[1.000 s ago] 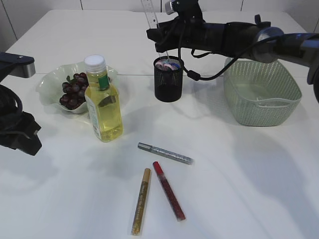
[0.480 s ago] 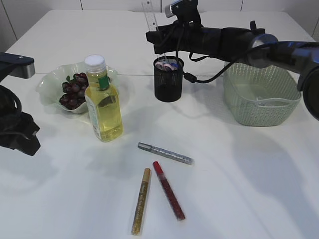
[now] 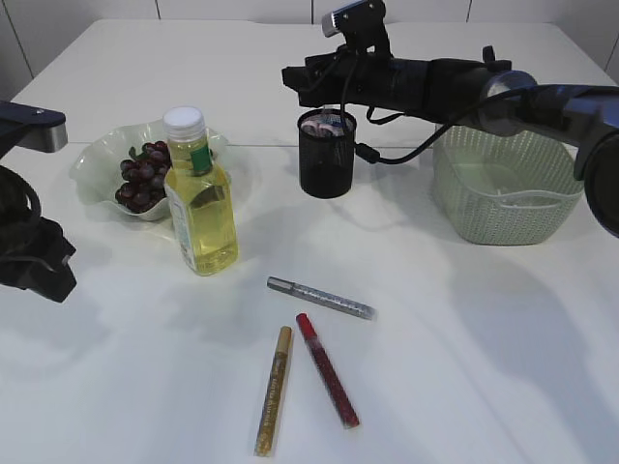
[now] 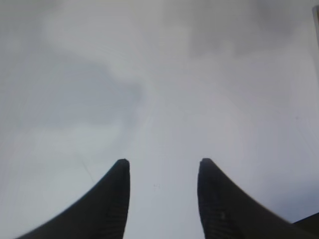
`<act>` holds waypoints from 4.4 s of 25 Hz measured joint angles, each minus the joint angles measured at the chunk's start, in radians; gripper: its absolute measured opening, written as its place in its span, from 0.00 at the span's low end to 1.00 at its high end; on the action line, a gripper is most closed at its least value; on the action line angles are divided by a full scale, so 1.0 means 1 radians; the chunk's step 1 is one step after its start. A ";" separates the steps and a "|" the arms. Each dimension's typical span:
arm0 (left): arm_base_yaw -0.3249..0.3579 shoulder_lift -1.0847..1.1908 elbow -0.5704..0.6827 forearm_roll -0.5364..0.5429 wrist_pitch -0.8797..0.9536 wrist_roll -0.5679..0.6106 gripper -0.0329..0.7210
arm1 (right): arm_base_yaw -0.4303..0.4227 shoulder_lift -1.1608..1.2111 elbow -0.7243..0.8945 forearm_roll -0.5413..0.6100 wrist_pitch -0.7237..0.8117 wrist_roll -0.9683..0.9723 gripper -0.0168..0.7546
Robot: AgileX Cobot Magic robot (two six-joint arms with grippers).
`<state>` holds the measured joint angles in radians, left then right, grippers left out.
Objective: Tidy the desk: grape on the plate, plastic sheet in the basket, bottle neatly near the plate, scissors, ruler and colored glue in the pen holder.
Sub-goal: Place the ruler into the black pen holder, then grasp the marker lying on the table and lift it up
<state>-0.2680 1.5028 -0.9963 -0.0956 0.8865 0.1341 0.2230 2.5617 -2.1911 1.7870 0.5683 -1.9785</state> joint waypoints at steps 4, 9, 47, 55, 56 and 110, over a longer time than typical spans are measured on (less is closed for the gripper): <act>0.000 0.000 0.000 0.008 0.000 0.000 0.48 | 0.000 0.000 0.000 0.000 -0.001 0.016 0.55; 0.000 0.000 0.000 0.010 0.004 0.000 0.48 | -0.002 -0.016 0.000 -0.036 -0.049 0.192 0.55; 0.000 0.000 0.000 -0.030 0.040 0.000 0.46 | 0.327 -0.528 0.426 -1.621 0.620 1.381 0.52; 0.000 0.000 0.000 -0.034 0.016 0.000 0.45 | 0.353 -0.414 0.428 -1.626 0.572 1.218 0.52; 0.000 0.000 0.000 -0.034 0.014 0.000 0.45 | 0.353 -0.407 0.428 -1.630 0.560 1.218 0.52; 0.000 0.000 0.000 -0.048 -0.009 0.000 0.44 | 0.349 -0.261 0.428 -1.764 0.405 1.324 0.52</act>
<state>-0.2680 1.5028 -0.9963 -0.1433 0.8773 0.1341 0.5722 2.3007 -1.7635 0.0232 0.9733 -0.6541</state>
